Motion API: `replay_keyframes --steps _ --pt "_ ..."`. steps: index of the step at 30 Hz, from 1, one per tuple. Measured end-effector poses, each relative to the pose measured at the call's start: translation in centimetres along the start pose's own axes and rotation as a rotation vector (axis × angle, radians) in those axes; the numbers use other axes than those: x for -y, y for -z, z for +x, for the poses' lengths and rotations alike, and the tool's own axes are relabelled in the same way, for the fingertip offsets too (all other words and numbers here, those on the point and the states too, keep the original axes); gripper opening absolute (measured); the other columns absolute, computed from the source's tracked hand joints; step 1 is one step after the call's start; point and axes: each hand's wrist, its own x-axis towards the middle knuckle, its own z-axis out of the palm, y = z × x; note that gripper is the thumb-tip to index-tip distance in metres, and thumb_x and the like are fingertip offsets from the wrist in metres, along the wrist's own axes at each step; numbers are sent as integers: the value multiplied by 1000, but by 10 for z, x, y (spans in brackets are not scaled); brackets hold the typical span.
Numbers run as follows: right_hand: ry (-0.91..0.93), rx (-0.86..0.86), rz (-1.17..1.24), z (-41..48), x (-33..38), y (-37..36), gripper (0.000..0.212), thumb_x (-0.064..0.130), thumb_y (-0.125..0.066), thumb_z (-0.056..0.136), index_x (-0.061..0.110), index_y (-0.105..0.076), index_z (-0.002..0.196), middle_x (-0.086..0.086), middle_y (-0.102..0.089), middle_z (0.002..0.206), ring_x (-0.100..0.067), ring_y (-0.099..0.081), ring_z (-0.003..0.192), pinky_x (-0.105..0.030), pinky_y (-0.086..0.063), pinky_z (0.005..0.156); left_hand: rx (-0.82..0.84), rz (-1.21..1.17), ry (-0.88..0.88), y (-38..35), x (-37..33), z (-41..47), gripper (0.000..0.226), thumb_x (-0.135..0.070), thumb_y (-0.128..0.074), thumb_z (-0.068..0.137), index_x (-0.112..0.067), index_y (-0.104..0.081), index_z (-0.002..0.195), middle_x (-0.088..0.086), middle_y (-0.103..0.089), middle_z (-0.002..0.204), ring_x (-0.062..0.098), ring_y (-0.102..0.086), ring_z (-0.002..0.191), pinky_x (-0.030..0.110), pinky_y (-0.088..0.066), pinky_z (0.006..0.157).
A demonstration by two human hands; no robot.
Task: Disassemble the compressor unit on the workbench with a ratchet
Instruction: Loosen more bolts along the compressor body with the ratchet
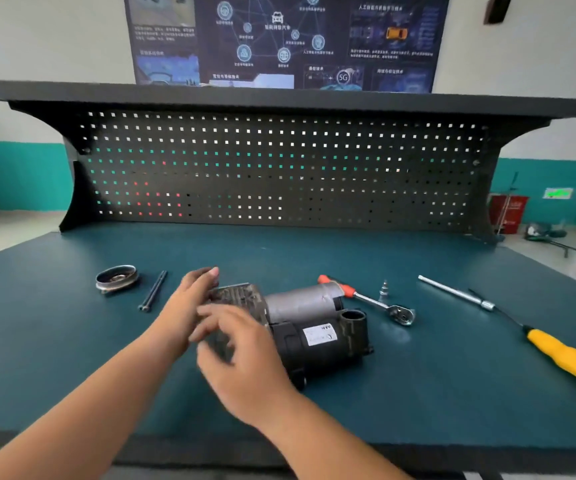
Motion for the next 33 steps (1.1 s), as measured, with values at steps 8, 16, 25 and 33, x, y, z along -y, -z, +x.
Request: replay_keyframes --steps 8,16,25,33 --pt "-595 -409 -34 11 -72 156 13 19 -59 91 18 -65 103 -5 -57 127 -17 -50 115 -18 -31 94 -281 201 -67 -43 22 -14 82 -25 -72 81 -15 -24 146 11 -31 146 25 -35 132 37 -29 109" --pt "-903 -16 510 18 -119 147 32 34 -53 90 42 -62 121 -6 -64 124 -27 -58 110 -37 -49 84 -282 102 7 -38 41 -23 69 -14 -68 82 -16 -32 140 8 -47 134 25 -49 118 42 -39 103" --pt "-841 35 268 6 -116 141 46 44 -48 89 37 -48 135 5 -51 137 -16 -45 126 -37 -30 111 -68 -279 142 -27 33 -1 50 -1 -61 85 -21 -48 129 7 -65 111 20 -66 84 32 -53 69" --pt "-612 -43 -87 11 -108 151 50 41 -61 88 25 -44 132 16 -46 128 -5 -38 126 -23 -27 102 -284 23 62 -21 38 -11 66 -24 -66 86 -20 -32 143 9 -40 142 24 -45 125 39 -37 105"
